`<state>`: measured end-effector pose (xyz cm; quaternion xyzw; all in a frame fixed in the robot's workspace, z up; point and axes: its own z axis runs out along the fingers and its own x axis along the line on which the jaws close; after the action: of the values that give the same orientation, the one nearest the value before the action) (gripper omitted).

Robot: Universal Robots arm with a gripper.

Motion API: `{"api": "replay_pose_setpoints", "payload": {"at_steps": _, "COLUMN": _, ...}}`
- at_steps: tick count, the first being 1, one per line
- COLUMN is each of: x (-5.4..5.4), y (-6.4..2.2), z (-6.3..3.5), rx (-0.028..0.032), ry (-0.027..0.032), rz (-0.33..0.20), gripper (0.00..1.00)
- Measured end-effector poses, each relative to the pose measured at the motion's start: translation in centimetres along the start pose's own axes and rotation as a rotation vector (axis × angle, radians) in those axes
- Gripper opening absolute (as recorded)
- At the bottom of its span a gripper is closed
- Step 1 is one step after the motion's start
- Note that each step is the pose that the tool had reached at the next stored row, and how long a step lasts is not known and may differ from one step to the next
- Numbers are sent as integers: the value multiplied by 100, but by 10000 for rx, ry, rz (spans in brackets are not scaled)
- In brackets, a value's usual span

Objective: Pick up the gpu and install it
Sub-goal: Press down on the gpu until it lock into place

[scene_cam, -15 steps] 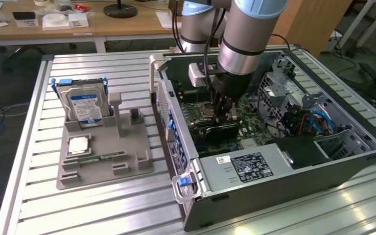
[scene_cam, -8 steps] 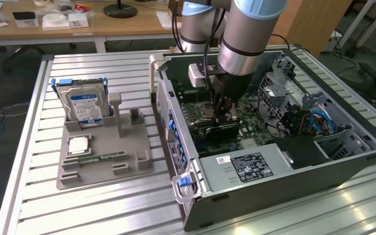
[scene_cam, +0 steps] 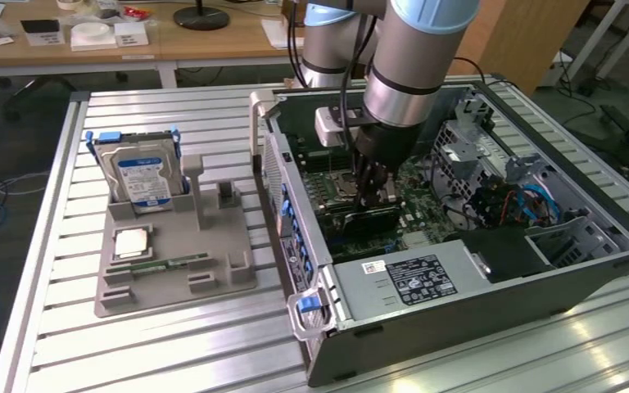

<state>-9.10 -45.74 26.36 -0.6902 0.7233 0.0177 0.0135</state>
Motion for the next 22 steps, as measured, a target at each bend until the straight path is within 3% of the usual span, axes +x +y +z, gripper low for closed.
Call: {"api": "replay_pose_setpoints", "payload": {"at_steps": 22, "x": 2, "y": 8, "z": 31, "rx": 0, "ry": 3, "rz": 0, "gripper": 11}}
